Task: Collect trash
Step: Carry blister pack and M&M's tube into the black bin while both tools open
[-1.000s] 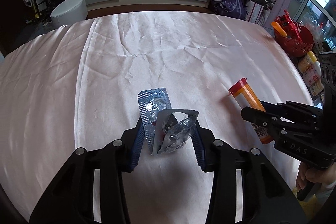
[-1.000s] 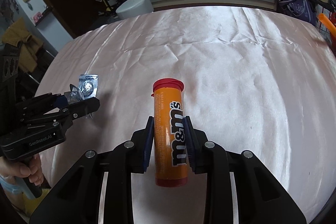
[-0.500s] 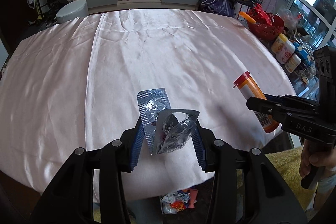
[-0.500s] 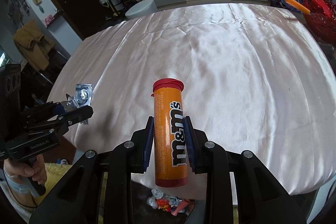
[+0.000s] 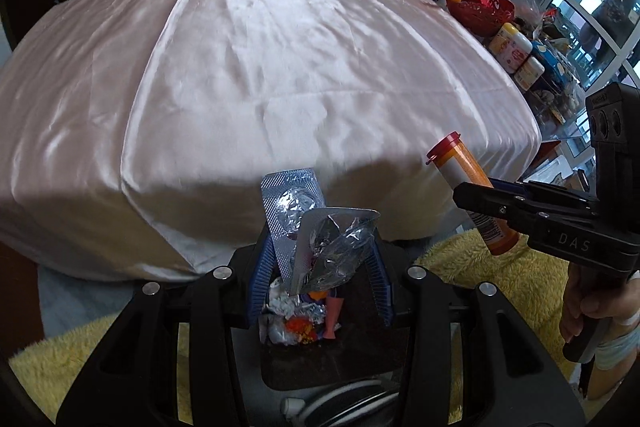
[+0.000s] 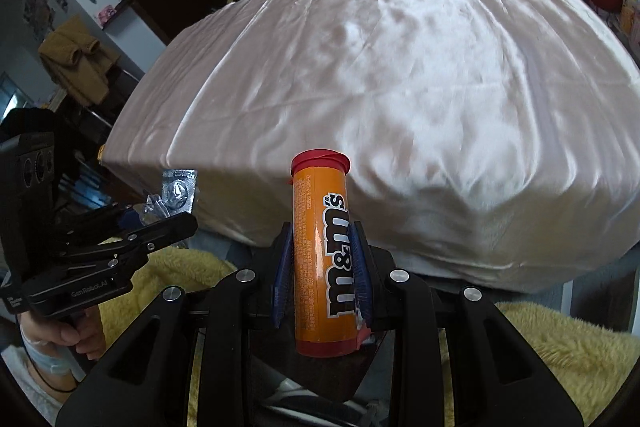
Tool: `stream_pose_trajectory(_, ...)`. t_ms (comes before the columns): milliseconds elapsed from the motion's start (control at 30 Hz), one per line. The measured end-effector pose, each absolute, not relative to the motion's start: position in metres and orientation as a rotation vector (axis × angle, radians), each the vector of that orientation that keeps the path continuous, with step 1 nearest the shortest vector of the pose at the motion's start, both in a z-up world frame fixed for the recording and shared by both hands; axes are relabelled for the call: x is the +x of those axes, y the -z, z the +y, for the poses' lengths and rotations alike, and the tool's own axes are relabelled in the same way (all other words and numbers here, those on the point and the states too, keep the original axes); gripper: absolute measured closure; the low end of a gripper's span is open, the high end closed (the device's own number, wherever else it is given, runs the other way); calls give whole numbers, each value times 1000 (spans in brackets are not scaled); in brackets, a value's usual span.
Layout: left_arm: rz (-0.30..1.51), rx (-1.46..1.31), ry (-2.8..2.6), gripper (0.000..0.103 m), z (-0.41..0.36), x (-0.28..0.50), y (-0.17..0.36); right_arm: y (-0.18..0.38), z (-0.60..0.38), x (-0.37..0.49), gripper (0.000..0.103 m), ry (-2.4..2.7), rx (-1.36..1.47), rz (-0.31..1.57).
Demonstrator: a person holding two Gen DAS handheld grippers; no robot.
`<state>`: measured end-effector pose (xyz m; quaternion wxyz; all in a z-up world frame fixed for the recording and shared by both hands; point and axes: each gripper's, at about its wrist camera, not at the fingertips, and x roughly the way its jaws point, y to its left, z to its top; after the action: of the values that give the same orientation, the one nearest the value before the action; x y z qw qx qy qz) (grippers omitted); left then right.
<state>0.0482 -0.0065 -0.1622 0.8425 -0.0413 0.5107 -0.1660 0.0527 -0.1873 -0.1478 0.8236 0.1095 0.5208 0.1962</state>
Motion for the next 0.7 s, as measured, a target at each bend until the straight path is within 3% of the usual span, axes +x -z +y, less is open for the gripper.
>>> stream_pose_trajectory(333, 1204, -92, 339, 62, -9, 7, 230, 201, -169, 13, 74, -426, 246, 1207)
stream_pose_trajectory(700, 1284, -73, 333, 62, -15, -3, 269, 234, -161, 12, 74, -384, 220, 1275)
